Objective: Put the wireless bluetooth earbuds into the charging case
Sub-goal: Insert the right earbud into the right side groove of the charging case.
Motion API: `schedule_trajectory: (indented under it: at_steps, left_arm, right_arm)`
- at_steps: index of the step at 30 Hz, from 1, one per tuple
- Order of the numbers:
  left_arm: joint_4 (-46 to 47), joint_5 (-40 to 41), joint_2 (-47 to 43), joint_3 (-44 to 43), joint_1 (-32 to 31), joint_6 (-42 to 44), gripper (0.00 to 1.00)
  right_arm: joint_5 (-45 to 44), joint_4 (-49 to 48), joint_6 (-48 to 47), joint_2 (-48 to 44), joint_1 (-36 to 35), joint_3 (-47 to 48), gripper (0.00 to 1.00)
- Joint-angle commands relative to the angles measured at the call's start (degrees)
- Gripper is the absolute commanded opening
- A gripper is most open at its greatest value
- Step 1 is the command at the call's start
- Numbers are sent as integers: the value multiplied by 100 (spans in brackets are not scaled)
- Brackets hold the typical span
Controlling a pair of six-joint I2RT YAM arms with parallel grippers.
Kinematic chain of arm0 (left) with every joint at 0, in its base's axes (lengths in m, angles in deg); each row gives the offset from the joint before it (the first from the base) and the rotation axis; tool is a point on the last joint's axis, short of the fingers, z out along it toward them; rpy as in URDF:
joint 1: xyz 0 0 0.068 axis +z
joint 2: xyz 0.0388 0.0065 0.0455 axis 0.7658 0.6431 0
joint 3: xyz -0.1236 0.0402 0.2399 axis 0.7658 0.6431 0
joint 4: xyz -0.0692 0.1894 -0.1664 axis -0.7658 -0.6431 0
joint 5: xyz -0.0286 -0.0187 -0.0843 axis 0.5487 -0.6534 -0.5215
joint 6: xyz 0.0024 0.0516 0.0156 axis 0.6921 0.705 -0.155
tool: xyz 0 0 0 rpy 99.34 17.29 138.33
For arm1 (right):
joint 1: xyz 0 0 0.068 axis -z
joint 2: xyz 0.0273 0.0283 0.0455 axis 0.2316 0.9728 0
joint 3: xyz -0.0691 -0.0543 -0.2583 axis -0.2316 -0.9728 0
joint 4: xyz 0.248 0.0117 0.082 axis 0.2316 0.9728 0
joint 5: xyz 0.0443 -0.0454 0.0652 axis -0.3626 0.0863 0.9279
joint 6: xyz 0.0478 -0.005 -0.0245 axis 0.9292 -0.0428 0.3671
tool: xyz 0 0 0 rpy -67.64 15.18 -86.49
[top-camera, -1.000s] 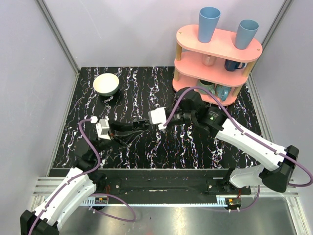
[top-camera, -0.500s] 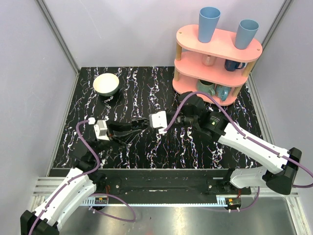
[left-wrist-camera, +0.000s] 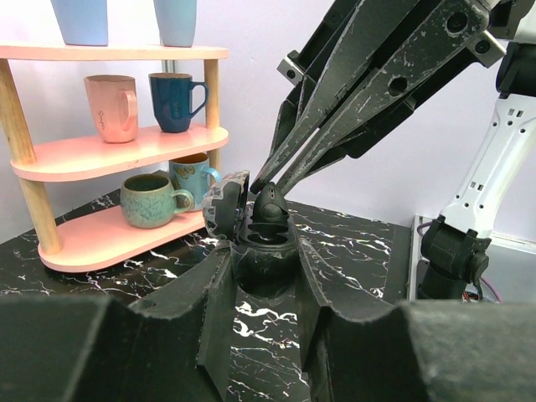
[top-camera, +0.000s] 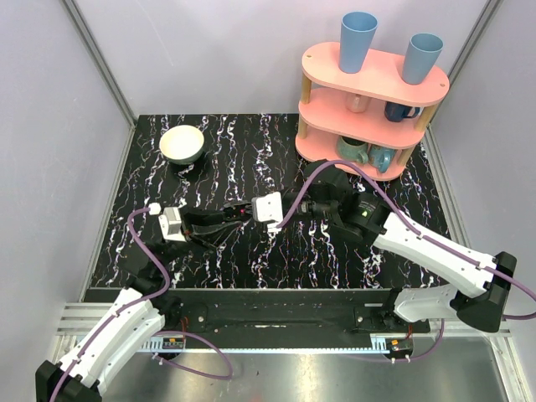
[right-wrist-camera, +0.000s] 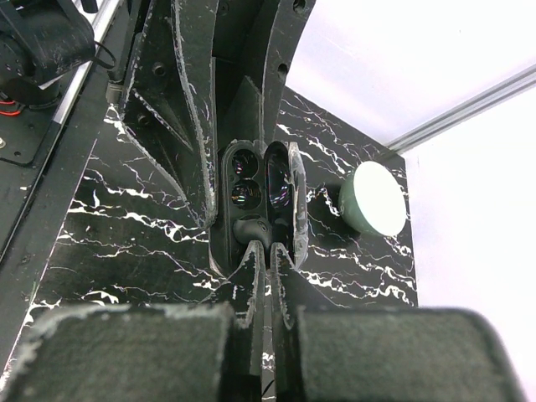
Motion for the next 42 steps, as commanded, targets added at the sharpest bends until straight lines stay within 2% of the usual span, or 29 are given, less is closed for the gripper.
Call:
schedule_trajectory:
  at_steps: [1, 12, 19, 29, 42]
  left_arm:
    - [961, -113, -149, -115, -61, -105, 0]
    - [899, -200, -150, -115, -62, -78, 0]
    - [829, -200, -158, -141, -61, -17, 0]
    - [794, -227, -132, -167, -61, 10, 0]
    - [732, -315, -114, -141, -61, 18, 0]
  right_arm:
    - [-334, 39, 29, 25, -126, 7, 0]
    - [-430, 20, -138, -73, -170, 33, 0]
    - [-1062, 416, -340, 112, -451, 262, 0]
    - [-1257, 399, -358, 130, -521, 323, 0]
    - [-1134, -471, -24, -90, -521, 51, 0]
